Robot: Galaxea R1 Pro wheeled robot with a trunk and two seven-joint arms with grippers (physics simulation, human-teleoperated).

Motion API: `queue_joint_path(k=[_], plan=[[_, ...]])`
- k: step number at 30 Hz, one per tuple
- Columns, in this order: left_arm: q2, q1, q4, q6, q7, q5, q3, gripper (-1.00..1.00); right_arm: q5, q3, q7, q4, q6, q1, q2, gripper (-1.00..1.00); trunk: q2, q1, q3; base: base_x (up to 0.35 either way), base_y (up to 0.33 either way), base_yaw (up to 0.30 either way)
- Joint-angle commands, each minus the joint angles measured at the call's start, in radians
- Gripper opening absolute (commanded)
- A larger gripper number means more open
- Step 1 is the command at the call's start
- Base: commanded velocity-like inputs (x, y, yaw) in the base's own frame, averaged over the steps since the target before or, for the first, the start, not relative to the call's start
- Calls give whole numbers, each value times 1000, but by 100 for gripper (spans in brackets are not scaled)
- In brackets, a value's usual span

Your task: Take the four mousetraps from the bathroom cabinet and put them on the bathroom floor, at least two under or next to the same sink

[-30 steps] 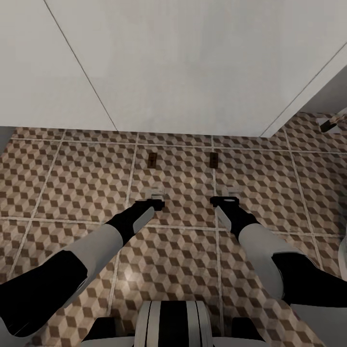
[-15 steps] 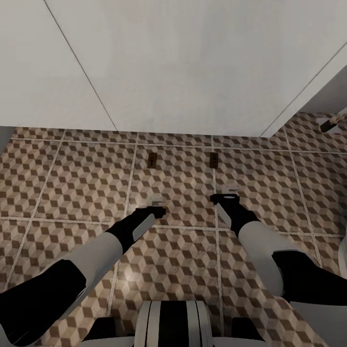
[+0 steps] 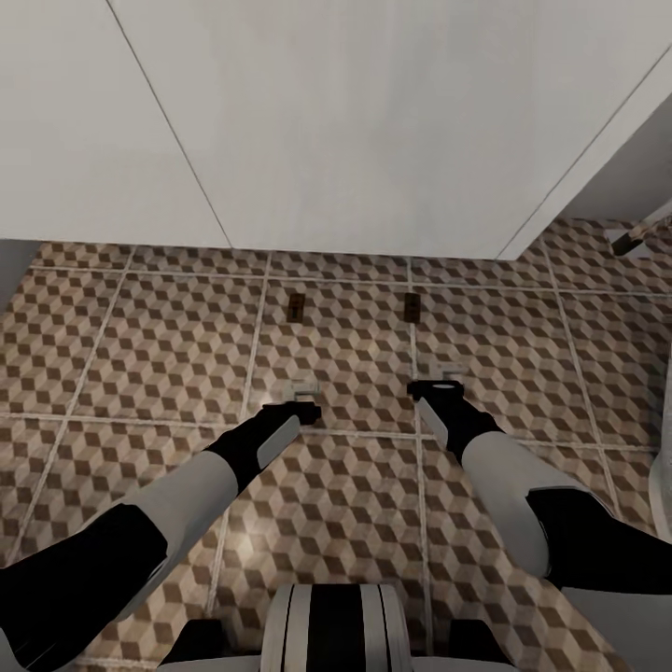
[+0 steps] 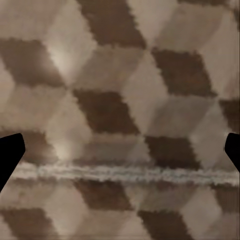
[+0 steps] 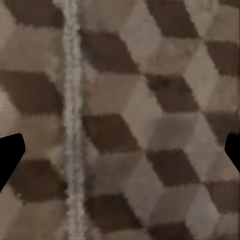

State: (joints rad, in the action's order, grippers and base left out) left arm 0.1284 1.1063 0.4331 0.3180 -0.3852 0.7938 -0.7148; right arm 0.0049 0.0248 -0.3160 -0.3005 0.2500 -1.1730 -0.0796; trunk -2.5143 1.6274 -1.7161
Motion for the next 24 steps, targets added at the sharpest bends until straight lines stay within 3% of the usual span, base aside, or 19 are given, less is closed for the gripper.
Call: queue_joint_path(k=[1, 15, 24], plan=[[1, 0, 0, 0, 0, 2, 0, 100, 0, 0, 0, 0, 0, 0, 0, 100, 0, 0, 4, -21, 0, 0], [6, -3, 0, 6, 0, 63, 0, 100, -1, 0, 0, 6, 0, 13, 2, 100, 4, -7, 58, -6, 0, 0], [5, -3, -2, 10, -1, 76, 0, 100, -1, 0, 0, 6, 0, 25, 4, 100, 6, -11, 93, 0, 0, 0]])
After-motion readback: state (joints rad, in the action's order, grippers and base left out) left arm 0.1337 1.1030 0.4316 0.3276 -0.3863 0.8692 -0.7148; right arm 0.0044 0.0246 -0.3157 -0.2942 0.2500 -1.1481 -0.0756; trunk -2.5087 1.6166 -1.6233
